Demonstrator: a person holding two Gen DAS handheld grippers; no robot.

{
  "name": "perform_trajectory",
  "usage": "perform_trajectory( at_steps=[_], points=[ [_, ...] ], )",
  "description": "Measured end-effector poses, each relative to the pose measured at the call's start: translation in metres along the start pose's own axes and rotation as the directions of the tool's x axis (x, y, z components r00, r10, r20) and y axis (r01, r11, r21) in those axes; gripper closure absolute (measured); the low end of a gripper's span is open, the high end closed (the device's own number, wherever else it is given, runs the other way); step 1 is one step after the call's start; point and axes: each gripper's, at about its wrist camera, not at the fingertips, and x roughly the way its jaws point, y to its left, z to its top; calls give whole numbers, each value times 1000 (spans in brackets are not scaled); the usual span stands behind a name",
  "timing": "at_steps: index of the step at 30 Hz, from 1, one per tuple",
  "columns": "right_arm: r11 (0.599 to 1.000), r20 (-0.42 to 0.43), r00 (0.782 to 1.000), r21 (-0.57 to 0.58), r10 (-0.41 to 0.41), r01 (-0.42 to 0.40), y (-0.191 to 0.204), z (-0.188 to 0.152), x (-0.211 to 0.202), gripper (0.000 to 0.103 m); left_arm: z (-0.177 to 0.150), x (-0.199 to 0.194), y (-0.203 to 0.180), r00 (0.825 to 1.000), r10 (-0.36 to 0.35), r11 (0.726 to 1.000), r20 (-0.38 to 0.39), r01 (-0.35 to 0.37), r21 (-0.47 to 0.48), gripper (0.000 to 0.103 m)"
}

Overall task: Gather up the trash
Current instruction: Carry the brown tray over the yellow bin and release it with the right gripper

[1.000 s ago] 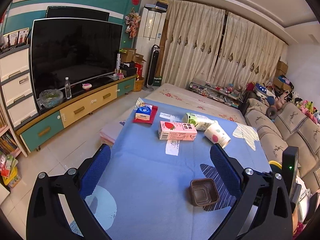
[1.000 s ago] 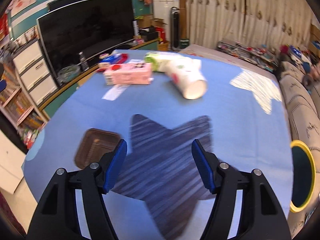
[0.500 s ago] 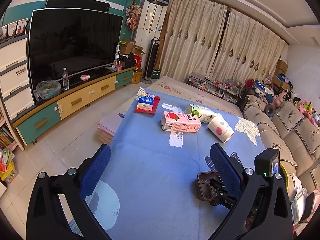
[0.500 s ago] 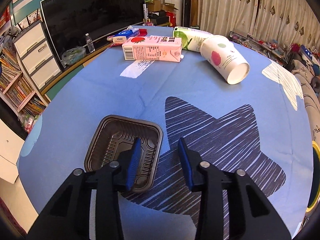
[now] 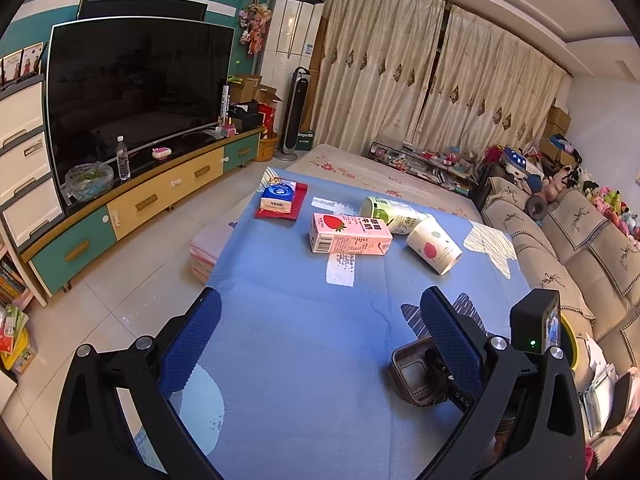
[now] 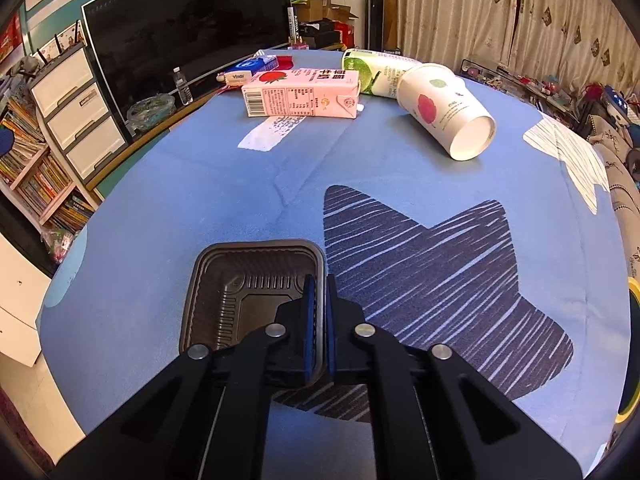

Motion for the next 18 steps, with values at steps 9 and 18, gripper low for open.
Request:
perform_trajectory(
  at_steps=[9, 18],
  points=[
    [996, 53, 998, 86, -34, 29, -38, -7, -25, 99, -1, 12, -15, 999, -24, 999, -23, 25, 29, 5],
    [944, 116, 968, 276, -222, 183, -134, -30, -79, 99, 8, 29, -21, 998, -62, 998, -15, 61, -11, 5]
  ],
)
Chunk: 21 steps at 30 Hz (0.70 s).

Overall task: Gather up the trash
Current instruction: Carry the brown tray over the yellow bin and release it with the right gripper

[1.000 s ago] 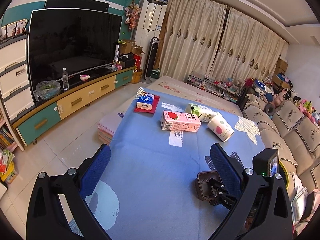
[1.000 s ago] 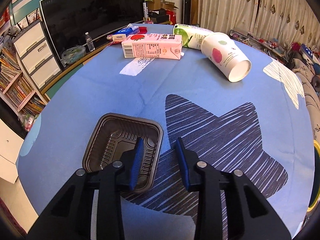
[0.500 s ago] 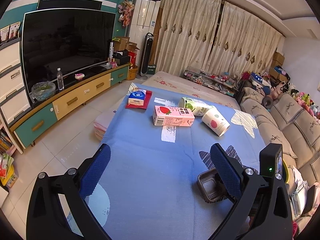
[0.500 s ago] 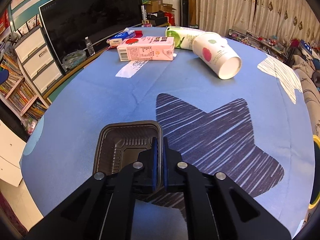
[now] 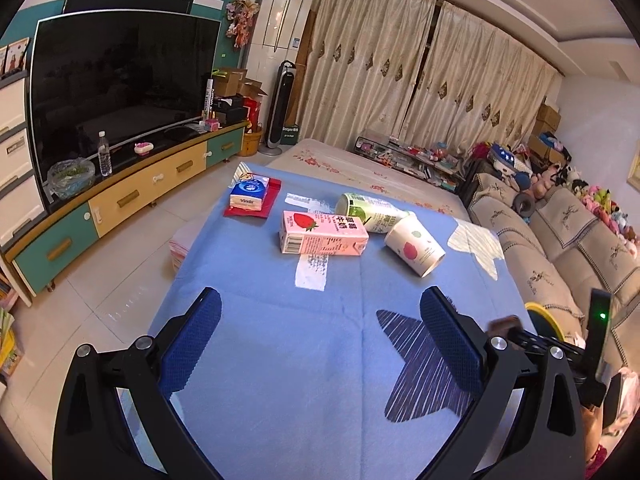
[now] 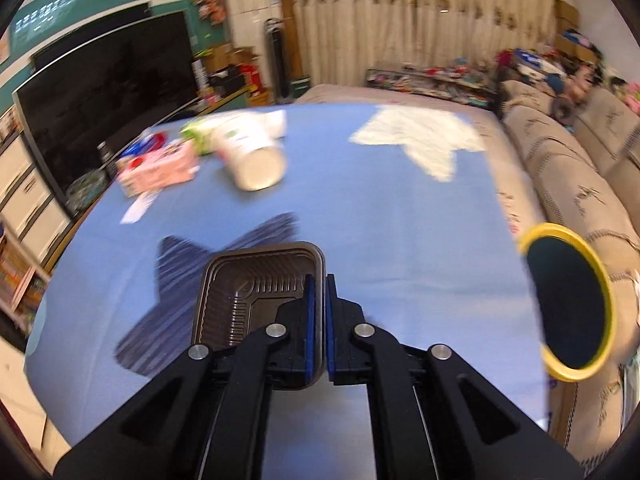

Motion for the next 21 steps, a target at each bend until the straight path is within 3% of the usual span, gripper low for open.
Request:
perform_trajectory(
  at_steps=[4, 10, 16, 21],
  points=[
    [991, 42, 993, 78, -113, 110, -56, 8, -17, 99, 11, 9, -9, 1000, -14, 1000, 22, 14, -18, 5],
    [948, 73, 958, 186, -277, 259, -138, 15, -39, 99, 26, 16, -36, 998, -28, 1000, 51, 28, 2, 5],
    [890, 18, 925, 279, -379, 360, -211, 18, -35, 99, 28, 34, -76, 999, -42, 997, 7, 42, 69, 5],
    [861, -53, 911, 309, -409, 404, -254, 12, -15, 99, 20, 46, -111, 996, -76, 988, -51, 82, 129, 5]
  ],
)
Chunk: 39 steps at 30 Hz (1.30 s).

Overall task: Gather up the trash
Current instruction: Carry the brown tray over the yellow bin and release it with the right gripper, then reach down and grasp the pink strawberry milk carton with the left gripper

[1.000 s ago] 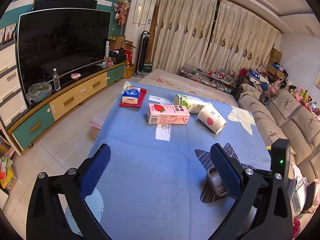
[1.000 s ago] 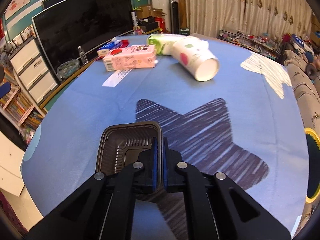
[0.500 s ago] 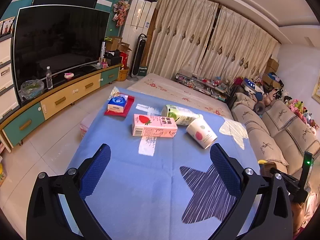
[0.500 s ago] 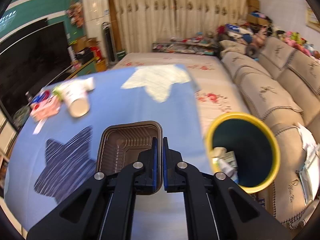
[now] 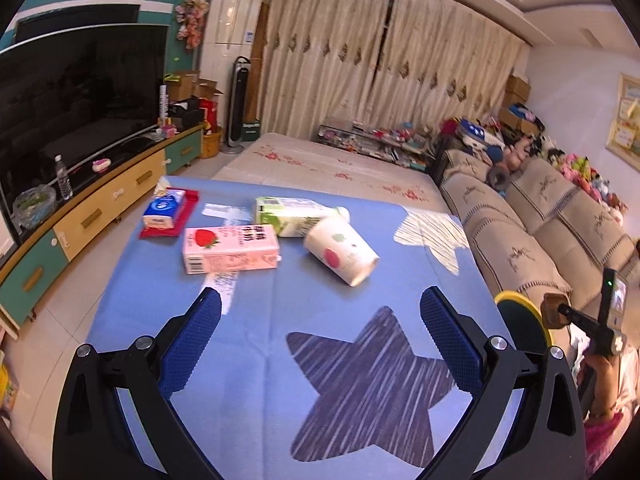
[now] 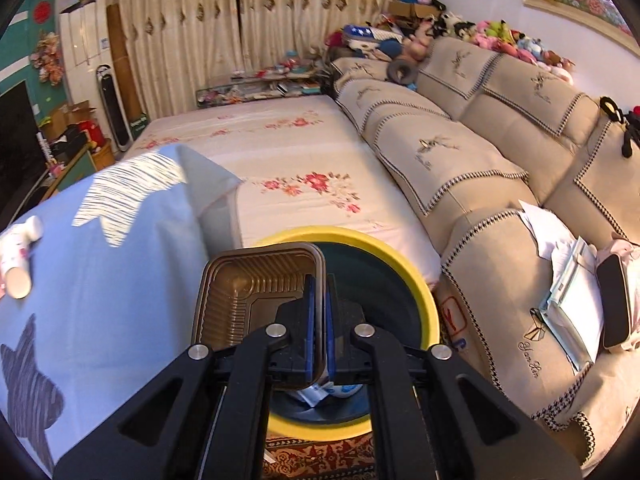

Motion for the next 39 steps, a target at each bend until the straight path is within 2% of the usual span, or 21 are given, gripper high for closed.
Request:
perform_trajectory(
  at_steps=[5, 13, 15, 17, 22, 26, 31, 34, 36, 39],
  points=[
    [1000, -55, 998, 13, -16, 17, -17, -4, 29, 99, -3, -2, -21, 1000, -19, 999, 11, 18, 30, 5],
    [999, -113, 992, 12, -48, 50, -29, -1, 59, 98, 0, -8, -20, 1000, 5, 999, 27, -6, 35, 5],
    [998, -123, 991, 20, -54, 57, -33, -1, 62, 91, -1, -3, -17, 1000, 0, 1000, 9, 0, 26, 5],
    [998, -121, 991, 32, -52, 57, -37, -2, 60, 75, -2, 1, -16, 1000, -10, 1000, -6, 10, 23, 5],
    [997, -87, 996, 82, 1, 7, -46, -9, 41, 74, -6, 9, -17, 1000, -14, 999, -27, 15, 34, 5],
    [994, -29, 998, 94, 62, -59, -38, -22, 15, 64, -9, 21, -14, 998, -12, 999, -60, 14, 35, 5],
    [987, 10, 990, 74, 144, -144, -13, -34, -6, 64, -12, 43, -4, 993, 22, 998, -116, -15, 55, 5],
    [983, 21, 985, 53, 173, -174, 2, -33, -14, 63, -9, 58, 5, 988, -2, 999, -153, 9, 41, 5],
    [981, 25, 981, 32, 192, -192, 13, -32, -18, 63, -4, 65, 14, 988, -21, 999, -151, 27, 37, 5],
    [978, 22, 978, 6, 208, -208, 25, -31, -20, 58, 9, 81, 36, 988, -6, 1000, -156, 10, 25, 5]
  ],
)
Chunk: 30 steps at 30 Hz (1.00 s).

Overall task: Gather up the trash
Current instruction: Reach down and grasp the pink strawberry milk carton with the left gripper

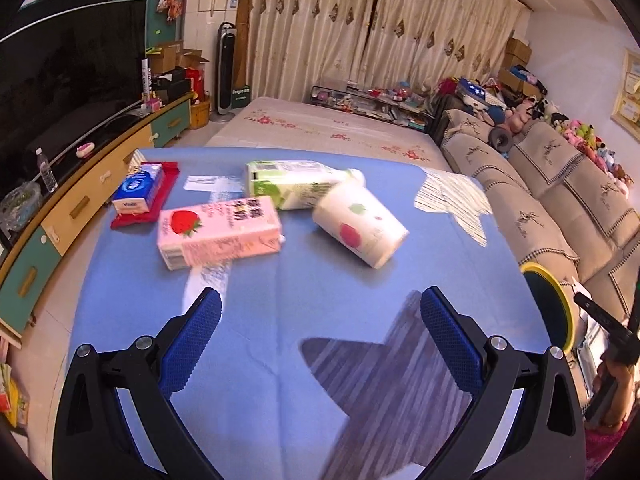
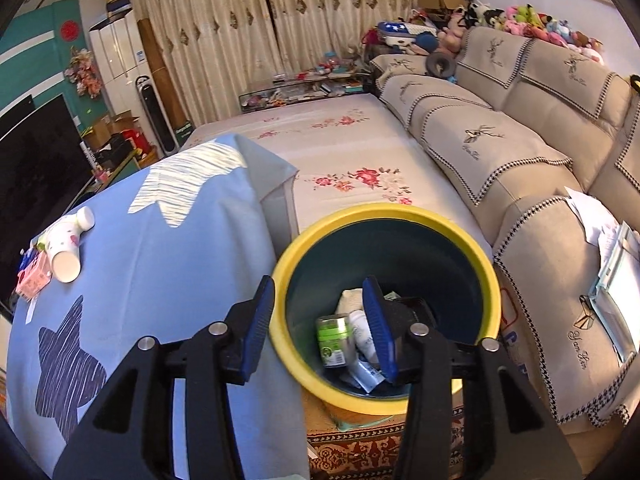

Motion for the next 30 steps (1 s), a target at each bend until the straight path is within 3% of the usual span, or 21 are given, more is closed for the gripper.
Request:
perform_trajectory(
  at_steps=[5, 8, 12, 18, 22, 30],
  points=[
    [1000, -18, 1000, -13, 16, -16, 15, -1, 10, 58, 17, 36, 32, 998, 29, 998, -60, -33, -60, 5],
    [999, -39, 999, -27, 24, -25, 25, -2, 19, 58, 26, 54, 39, 997, 64, 995, -53, -67, -68, 5],
    [999, -58, 998, -43, 24, -27, 32, -2, 28, 58, 45, 69, 46, 999, 18, 999, -36, -19, -40, 5],
    [998, -69, 997, -53, 21, -25, 36, -2, 35, 58, 72, 86, 67, 993, -104, 991, -56, 109, 80, 5],
    [998, -87, 996, -61, 28, -33, 42, -2, 43, 58, 77, 100, 72, 987, -112, 965, -113, 135, 225, 5],
    [995, -111, 994, -93, 14, -24, 55, 2, 54, 58, 80, 127, 83, 972, -110, 924, -206, 176, 338, 5]
  ],
)
